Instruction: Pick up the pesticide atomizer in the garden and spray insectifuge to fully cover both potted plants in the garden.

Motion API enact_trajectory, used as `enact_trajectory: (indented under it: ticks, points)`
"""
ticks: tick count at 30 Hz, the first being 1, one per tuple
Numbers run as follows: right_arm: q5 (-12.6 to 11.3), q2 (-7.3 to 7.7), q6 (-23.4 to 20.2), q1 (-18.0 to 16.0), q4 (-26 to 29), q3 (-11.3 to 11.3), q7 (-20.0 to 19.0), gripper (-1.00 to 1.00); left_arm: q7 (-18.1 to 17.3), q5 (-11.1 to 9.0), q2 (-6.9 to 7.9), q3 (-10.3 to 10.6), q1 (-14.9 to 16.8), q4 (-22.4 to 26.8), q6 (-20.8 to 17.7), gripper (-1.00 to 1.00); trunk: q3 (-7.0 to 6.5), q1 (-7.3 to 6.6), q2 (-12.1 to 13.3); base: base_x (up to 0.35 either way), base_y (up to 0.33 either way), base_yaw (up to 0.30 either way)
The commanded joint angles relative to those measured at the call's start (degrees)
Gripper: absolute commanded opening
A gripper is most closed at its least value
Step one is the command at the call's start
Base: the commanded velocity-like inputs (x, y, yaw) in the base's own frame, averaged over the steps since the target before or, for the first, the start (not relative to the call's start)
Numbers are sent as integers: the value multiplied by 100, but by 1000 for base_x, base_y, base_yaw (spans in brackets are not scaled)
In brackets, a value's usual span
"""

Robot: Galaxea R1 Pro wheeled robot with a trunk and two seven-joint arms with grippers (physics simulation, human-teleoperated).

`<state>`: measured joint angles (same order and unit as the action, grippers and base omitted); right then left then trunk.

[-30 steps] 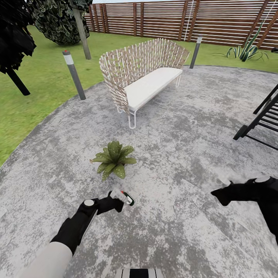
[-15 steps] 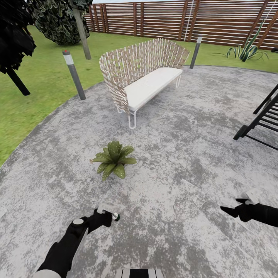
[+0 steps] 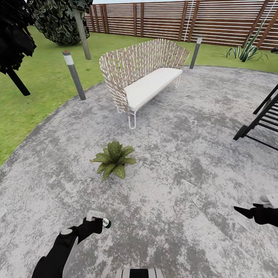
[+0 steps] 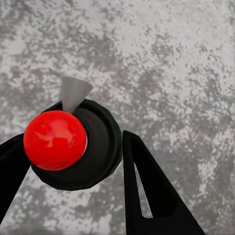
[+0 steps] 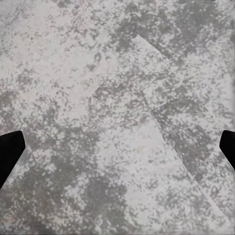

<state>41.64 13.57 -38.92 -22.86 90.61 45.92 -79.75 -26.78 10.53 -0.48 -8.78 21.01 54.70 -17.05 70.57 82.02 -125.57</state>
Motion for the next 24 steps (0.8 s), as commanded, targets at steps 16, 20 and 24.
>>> enact_trajectory:
  ticks: [16,20,24]
  points:
    - [37,22,-63,-8,9,22,-42,100,-47,28,-30,-263,5,14,-61,-100,-89,-1,-2,0,0,0]
    - [42,23,-63,-8,9,28,-41,100,-47,28,-32,-252,5,14,-64,-100,-124,-1,-2,0,0,0]
    - [41,25,-63,-8,9,120,-42,100,-47,30,-34,-255,7,30,-67,-100,-86,87,-162,0,0,0]
